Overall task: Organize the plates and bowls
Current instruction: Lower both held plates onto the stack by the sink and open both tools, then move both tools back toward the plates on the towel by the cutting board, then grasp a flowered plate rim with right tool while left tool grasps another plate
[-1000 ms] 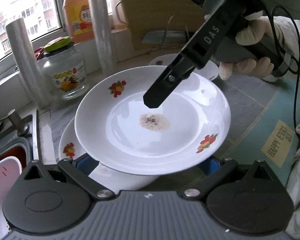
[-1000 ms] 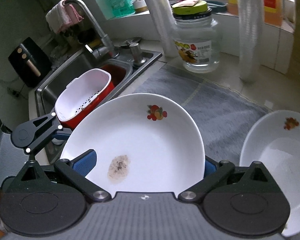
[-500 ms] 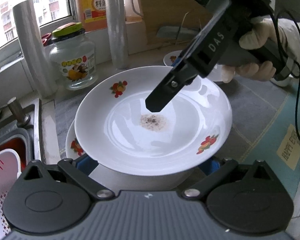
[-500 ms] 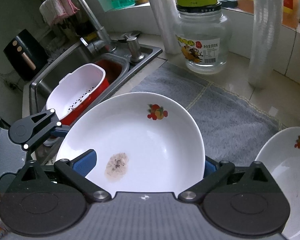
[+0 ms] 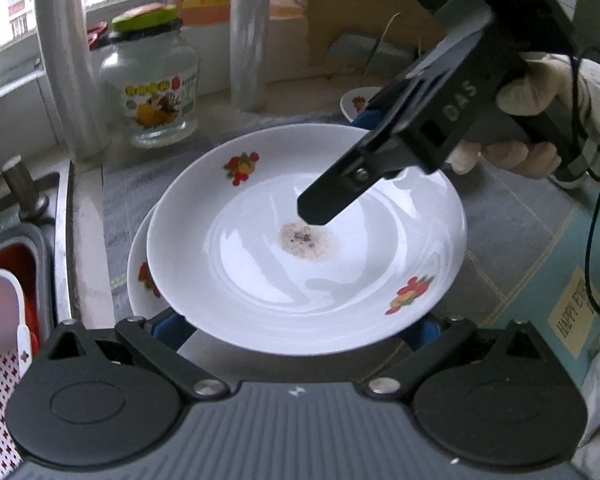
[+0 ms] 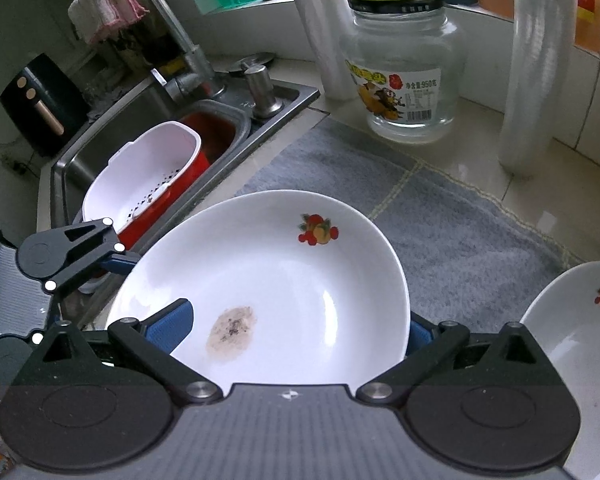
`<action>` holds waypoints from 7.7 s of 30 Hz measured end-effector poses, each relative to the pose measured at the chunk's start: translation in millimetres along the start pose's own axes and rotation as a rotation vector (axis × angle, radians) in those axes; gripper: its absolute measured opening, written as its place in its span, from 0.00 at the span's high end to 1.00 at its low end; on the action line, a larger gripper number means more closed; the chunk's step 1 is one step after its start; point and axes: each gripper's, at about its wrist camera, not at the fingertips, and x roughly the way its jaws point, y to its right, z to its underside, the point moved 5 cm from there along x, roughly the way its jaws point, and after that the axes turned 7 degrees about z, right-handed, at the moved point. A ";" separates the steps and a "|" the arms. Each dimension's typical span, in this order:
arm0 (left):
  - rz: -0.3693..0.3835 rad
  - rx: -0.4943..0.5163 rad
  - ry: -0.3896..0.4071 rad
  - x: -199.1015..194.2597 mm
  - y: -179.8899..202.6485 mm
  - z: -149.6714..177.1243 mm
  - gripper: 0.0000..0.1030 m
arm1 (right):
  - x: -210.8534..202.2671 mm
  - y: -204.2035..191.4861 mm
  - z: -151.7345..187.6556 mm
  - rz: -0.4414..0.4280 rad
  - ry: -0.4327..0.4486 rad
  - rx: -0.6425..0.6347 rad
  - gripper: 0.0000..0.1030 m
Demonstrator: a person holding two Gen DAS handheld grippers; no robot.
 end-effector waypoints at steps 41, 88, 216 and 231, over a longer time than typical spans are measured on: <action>-0.010 -0.027 -0.261 13.6 -1.7 -1.9 0.01 | -12.9 1.3 12.8 -0.042 0.008 0.047 0.00; -0.025 -0.106 -0.297 14.9 -2.2 -4.8 0.01 | -6.9 8.5 -6.2 -0.023 0.029 0.111 0.00; -0.334 -0.225 0.106 145.8 172.5 -85.2 0.01 | -183.6 165.7 137.9 0.462 0.267 0.016 0.00; -0.452 -0.345 0.151 154.9 169.6 -95.6 0.00 | -158.2 187.4 94.1 0.184 0.201 0.047 0.00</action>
